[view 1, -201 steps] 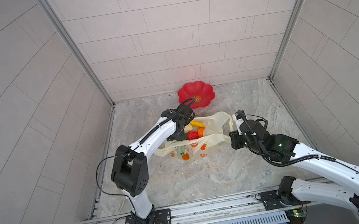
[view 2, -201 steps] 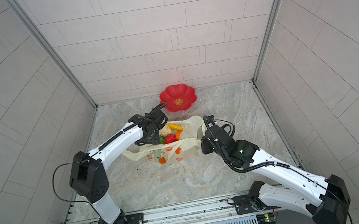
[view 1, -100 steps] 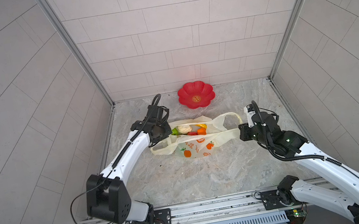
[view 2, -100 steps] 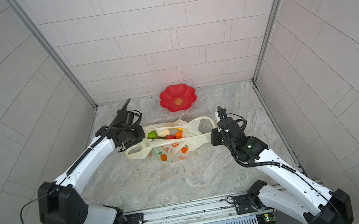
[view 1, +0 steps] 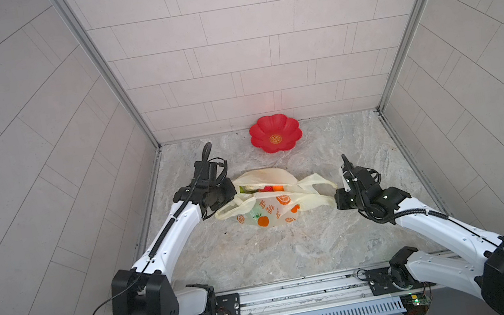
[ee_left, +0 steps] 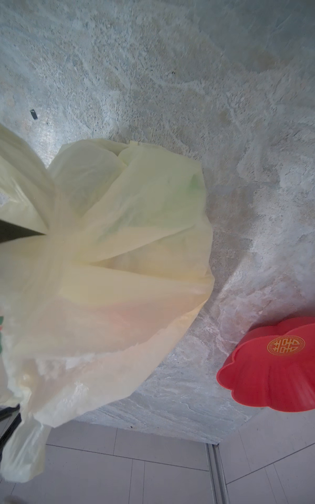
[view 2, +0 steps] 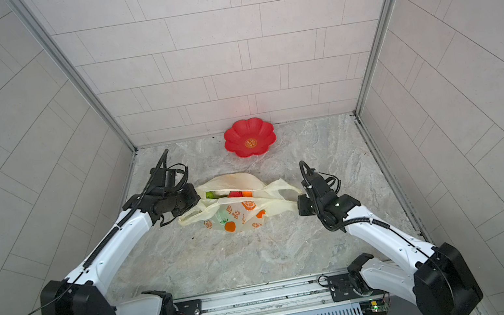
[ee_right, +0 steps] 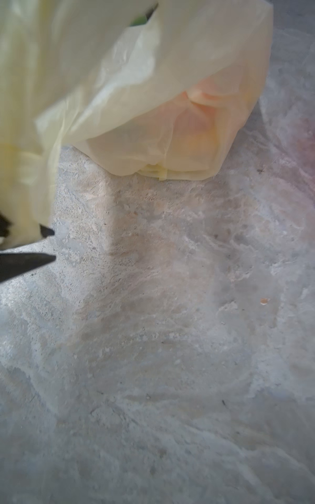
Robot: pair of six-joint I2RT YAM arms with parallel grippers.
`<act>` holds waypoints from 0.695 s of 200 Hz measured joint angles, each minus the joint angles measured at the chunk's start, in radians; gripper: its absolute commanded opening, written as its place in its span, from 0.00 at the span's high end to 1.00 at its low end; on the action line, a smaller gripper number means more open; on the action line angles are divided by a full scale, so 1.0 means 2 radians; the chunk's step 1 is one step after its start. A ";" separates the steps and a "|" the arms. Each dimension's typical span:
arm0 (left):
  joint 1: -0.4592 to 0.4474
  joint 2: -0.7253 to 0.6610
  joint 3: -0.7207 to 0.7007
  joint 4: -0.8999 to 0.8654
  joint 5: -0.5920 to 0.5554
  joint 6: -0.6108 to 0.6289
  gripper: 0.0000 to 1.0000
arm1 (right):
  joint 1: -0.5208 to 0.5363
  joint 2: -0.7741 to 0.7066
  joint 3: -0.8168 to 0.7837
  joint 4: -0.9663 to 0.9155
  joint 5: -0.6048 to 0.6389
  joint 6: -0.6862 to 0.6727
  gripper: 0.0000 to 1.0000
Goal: Take fruits out of the plastic bag
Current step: Spread open the plastic bag at the center of the table.
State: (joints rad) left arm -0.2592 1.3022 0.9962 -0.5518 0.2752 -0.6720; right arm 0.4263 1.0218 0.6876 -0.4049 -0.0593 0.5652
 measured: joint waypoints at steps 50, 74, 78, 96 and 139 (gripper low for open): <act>-0.050 -0.002 0.000 -0.009 -0.038 0.018 0.98 | 0.052 -0.029 0.123 -0.076 0.041 -0.044 0.21; -0.055 -0.004 0.000 -0.017 -0.055 0.021 0.98 | 0.125 -0.028 0.168 -0.130 0.105 -0.059 0.20; -0.056 -0.004 0.000 -0.018 -0.057 0.022 0.98 | 0.137 -0.027 0.175 -0.138 0.116 -0.061 0.21; -0.058 -0.004 0.000 -0.022 -0.065 0.022 0.98 | 0.196 -0.023 0.207 -0.170 0.166 -0.068 0.21; -0.069 -0.004 0.000 -0.024 -0.077 0.023 0.97 | 0.258 0.031 0.240 -0.173 0.192 -0.064 0.25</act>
State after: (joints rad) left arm -0.3969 1.2934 0.9966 -0.5999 0.1219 -0.6262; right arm 0.9428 1.0828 1.1667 -0.7509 0.3237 0.4370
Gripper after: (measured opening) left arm 0.050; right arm 0.765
